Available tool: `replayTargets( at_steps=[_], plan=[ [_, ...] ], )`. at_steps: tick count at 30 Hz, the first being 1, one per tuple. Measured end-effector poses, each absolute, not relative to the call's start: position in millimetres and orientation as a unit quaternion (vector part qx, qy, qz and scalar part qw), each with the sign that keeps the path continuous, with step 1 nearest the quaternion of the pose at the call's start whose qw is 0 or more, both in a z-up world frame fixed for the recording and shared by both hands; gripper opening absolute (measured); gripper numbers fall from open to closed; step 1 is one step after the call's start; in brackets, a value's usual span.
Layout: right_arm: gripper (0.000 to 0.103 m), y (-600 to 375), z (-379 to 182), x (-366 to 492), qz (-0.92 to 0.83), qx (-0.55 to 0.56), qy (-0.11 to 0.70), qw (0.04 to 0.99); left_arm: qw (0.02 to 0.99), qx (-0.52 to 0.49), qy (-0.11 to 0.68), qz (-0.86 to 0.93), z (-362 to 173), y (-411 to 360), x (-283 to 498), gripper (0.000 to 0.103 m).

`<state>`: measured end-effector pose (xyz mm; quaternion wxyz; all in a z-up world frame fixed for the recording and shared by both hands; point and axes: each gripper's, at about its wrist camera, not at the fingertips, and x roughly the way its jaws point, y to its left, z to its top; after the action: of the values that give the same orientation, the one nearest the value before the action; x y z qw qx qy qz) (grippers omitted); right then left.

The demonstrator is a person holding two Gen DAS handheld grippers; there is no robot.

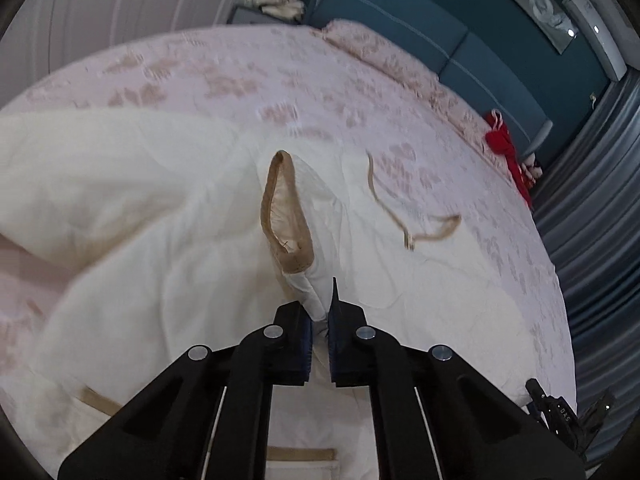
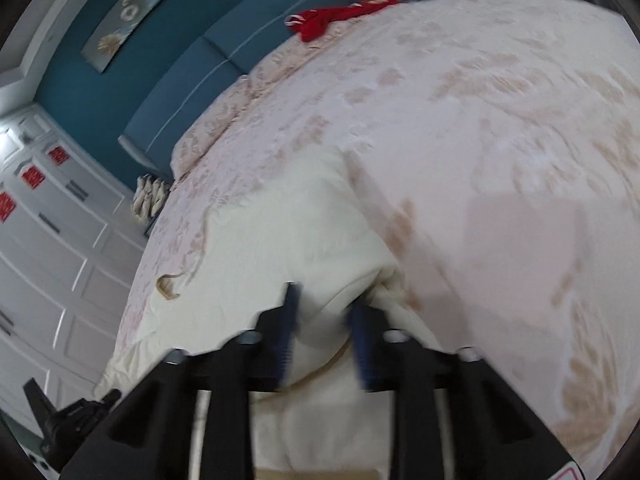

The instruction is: Fold large clothes

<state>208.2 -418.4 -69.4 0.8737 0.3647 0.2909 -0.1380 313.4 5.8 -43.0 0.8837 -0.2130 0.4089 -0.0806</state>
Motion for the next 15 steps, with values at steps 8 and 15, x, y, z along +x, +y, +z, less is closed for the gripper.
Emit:
replayTargets(
  at_steps=[8,15],
  plan=[
    [0.013,-373.4,-76.1,231.3,-0.162,0.218,0.343,0.899,0.888,-0.146,0.436,-0.02,-76.8,13.8,320.3,0.005],
    [0.025,-374.3,-75.4,221.4,-0.201,0.2,0.363,0.888,0.886,-0.119,0.448,-0.009,-90.6,8.6,320.8,0.01]
  ],
)
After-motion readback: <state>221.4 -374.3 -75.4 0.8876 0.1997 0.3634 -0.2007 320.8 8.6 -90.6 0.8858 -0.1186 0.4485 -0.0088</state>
